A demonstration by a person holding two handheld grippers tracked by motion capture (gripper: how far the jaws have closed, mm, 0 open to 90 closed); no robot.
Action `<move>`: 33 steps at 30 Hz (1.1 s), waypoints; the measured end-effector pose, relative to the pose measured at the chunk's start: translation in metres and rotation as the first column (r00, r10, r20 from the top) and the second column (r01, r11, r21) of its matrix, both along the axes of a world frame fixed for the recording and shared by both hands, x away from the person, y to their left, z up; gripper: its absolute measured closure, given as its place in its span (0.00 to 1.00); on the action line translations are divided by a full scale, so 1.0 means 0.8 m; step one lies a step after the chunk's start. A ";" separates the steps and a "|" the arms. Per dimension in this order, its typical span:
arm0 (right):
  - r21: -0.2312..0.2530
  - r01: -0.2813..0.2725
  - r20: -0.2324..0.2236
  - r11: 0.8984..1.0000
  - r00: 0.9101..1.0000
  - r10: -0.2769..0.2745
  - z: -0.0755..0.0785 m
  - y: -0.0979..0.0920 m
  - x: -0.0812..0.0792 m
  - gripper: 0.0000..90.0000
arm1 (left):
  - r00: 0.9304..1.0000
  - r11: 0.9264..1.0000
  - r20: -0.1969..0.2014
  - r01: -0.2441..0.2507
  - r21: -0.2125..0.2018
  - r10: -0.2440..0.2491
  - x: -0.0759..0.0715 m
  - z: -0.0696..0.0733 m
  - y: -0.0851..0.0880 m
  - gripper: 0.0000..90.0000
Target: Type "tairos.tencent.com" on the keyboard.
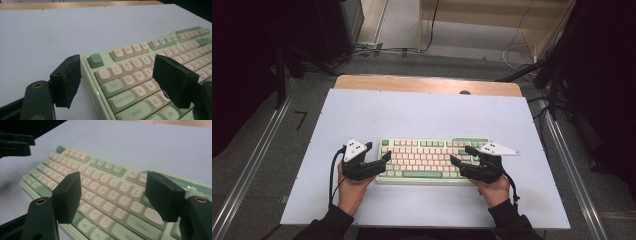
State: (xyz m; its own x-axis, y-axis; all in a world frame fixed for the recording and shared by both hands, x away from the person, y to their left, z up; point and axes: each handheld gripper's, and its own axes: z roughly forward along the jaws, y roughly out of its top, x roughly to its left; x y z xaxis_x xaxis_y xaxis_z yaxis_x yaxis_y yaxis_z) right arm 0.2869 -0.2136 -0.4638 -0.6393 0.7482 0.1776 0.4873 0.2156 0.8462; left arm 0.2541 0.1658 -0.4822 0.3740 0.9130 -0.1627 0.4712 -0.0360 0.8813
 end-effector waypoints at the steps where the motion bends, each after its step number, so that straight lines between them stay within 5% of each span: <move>1: -0.002 0.013 0.001 1.000 1.000 -0.013 -0.001 -0.006 0.000 0.28 | 1.000 1.000 -0.005 -0.004 0.003 0.004 0.000 0.000 0.003 0.24; 10: -0.019 0.123 -0.005 0.992 0.992 -0.123 -0.004 -0.062 0.000 0.26 | 0.997 0.997 -0.039 -0.070 -0.033 0.069 0.001 -0.004 0.031 0.23; 17: -0.020 0.176 -0.004 0.984 0.984 -0.176 -0.005 -0.094 -0.002 0.25 | 0.995 0.996 -0.040 -0.086 -0.009 0.086 -0.003 -0.007 0.037 0.21; 27: -0.034 0.229 -0.007 0.973 0.973 -0.229 -0.010 -0.126 -0.009 0.25 | 0.991 0.992 -0.066 -0.118 -0.035 0.116 -0.009 -0.011 0.054 0.20; 33: -0.052 0.255 -0.009 0.966 0.967 -0.255 -0.013 -0.138 -0.012 0.25 | 0.989 0.990 -0.047 -0.141 -0.020 0.139 -0.015 -0.010 0.061 0.20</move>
State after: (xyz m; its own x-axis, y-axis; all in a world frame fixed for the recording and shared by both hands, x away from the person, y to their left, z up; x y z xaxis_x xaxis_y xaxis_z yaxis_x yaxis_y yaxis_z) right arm 0.2775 -0.3237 -0.4738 -0.4238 0.8943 0.1440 0.5443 0.1243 0.8296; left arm 0.2424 0.2149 -0.4899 0.2346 0.9517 -0.1981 0.5093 0.0532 0.8589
